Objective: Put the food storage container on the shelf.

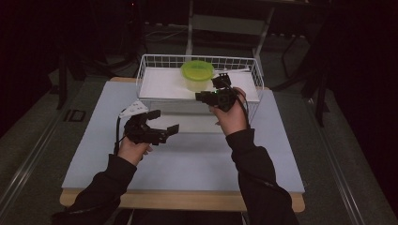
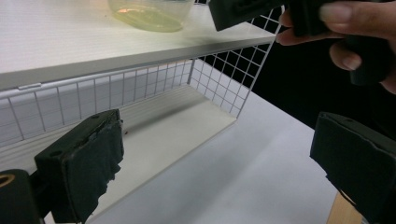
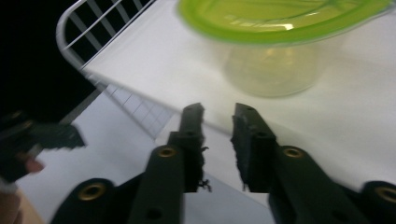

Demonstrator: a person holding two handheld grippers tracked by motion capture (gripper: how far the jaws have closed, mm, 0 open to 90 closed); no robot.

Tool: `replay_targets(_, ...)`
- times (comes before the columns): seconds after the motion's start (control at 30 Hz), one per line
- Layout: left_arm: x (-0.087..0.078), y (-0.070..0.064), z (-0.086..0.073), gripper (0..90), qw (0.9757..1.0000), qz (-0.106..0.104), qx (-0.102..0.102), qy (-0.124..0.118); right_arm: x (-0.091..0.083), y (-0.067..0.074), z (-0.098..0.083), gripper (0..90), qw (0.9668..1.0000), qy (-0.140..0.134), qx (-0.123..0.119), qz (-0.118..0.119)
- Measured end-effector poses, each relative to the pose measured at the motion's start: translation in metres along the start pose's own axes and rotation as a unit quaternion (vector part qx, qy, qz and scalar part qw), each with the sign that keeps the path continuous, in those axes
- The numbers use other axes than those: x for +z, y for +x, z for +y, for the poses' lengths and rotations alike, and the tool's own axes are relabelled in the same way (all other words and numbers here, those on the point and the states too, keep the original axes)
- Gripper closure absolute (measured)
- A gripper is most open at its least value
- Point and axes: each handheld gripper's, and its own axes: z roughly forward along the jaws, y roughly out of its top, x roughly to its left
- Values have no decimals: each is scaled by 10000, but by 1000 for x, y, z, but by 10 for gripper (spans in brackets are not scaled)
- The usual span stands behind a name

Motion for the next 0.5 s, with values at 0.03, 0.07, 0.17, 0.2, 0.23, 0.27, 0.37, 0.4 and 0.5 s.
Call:
replay_targets(0.03,-1,0,-1,37,10000,-1,-14,-18,-2,2,-2,671,10000,2,-89,24)
replay_targets(0.07,-2,-1,-2,37,10000,-31,-46,-29,-4,5,-5,633,9999,-4,-155,23)
replay_targets(0.17,-5,-4,-4,37,10000,-69,-7,-19,-10,12,-14,536,9993,-31,-378,72)
replay_targets(0.2,-6,-5,-5,37,10000,-87,6,-27,-12,14,-18,499,9988,-76,-488,75)
replay_targets(0.23,-8,-6,-6,37,9999,-103,27,-14,-14,16,-21,463,9983,-84,-561,103)
replay_targets(0.27,-9,-7,-7,37,9999,-120,10,-22,-16,18,-25,437,9977,-100,-657,106)
replay_targets(0.37,-12,-10,-11,37,9999,-145,36,-17,-22,22,-36,352,9961,-156,-862,142)
replay_targets(0.4,-12,-11,-13,37,9998,-157,73,-30,-23,22,-40,328,9956,-199,-900,182)
replay_targets(0.5,-14,-13,-18,37,9998,-186,120,-13,-28,22,-51,284,9942,-284,-991,309)
